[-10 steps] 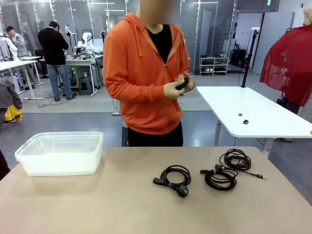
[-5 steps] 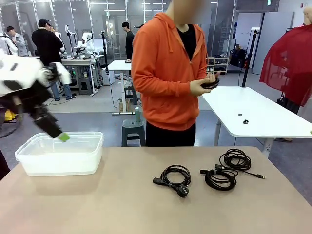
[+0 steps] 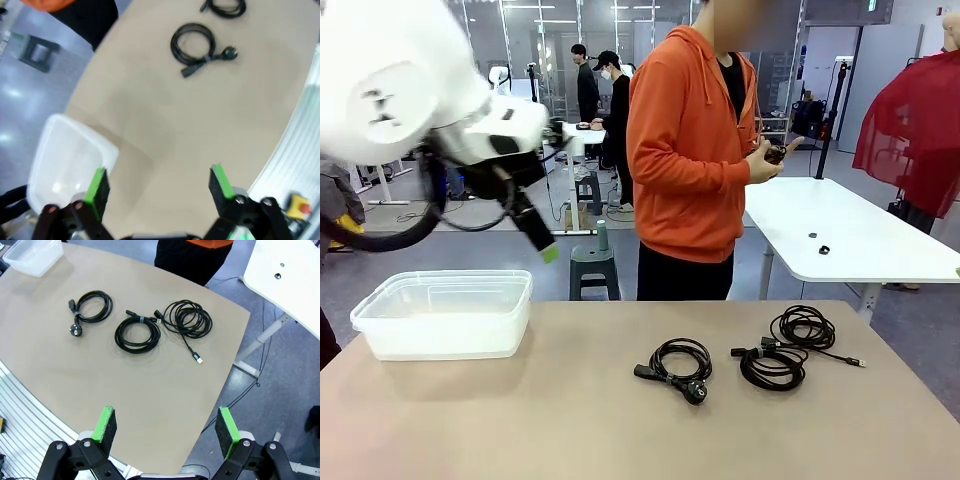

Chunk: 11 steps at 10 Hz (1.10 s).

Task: Organize and store the cables.
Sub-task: Place the Power Cable into the Organizing box.

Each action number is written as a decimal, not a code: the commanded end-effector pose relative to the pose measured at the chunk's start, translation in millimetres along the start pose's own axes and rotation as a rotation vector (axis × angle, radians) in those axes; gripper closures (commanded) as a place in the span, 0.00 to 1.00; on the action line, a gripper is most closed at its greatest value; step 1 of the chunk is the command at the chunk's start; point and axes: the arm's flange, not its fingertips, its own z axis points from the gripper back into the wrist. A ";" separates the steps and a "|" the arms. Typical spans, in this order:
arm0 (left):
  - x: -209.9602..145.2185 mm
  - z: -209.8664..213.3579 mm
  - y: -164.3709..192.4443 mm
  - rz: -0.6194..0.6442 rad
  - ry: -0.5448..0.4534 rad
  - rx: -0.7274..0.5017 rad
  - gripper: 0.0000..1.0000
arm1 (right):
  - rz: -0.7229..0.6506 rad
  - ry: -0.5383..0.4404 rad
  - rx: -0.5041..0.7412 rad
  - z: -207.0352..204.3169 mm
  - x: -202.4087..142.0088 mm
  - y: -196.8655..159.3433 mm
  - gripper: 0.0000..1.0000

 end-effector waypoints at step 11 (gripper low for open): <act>177.3 -94.1 -105.9 -0.450 0.112 -0.149 0.00 | 0.001 -0.005 0.006 0.0 -0.6 -0.2 0.00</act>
